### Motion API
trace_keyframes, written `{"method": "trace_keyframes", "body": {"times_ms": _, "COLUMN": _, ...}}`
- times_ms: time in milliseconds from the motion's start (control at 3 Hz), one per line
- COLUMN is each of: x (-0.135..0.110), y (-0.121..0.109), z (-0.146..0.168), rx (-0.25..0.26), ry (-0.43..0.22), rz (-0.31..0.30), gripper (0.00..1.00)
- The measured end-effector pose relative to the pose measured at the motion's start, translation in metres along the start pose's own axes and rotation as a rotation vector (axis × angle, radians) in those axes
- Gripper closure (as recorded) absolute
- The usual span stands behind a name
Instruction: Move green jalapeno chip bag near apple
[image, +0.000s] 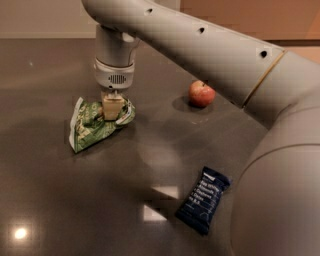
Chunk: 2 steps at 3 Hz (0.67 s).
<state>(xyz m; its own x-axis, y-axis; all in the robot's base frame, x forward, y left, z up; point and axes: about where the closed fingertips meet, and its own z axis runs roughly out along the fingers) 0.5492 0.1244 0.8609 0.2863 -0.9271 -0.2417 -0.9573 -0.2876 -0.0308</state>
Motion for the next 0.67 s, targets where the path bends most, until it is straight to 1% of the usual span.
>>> {"method": "trace_keyframes", "body": {"times_ms": 333, "x": 0.032, "y": -0.01, "z": -0.019, "rx": 0.023, "ry": 0.043, "rz": -0.009, "gripper": 1.0}}
{"method": "trace_keyframes", "body": {"times_ms": 667, "x": 0.062, "y": -0.021, "z": -0.028, "rx": 0.02, "ry": 0.052, "rz": -0.014, "gripper": 1.0}}
